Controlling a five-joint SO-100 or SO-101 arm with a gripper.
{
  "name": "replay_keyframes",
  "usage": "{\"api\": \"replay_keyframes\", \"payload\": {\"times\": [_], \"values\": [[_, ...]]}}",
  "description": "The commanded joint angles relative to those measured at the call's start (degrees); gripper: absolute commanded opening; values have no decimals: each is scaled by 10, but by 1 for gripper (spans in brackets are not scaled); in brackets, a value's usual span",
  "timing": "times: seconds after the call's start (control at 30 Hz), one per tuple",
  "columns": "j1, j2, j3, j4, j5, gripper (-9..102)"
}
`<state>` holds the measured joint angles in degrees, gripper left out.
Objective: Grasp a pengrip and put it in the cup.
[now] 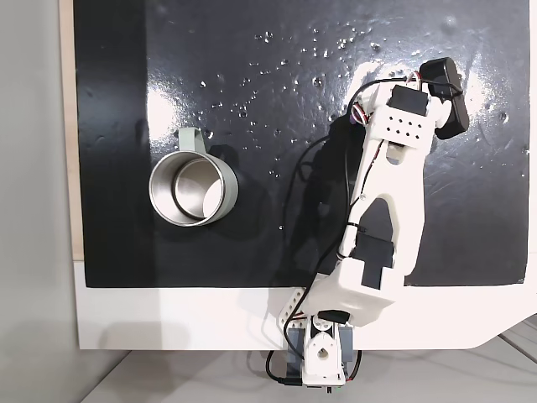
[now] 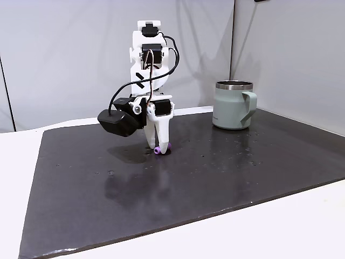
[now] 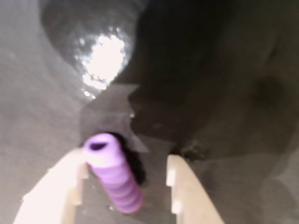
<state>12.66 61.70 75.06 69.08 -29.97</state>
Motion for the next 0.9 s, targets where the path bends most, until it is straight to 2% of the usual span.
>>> {"api": "replay_keyframes", "payload": {"times": [0.0, 0.33, 0.5, 0.87], "values": [[-8, 4, -33, -15, -7, 17], [-12, 2, -31, -21, -8, 2], [-18, 35, -25, 2, 1, 2], [-91, 265, 34, 119, 36, 1]]}}
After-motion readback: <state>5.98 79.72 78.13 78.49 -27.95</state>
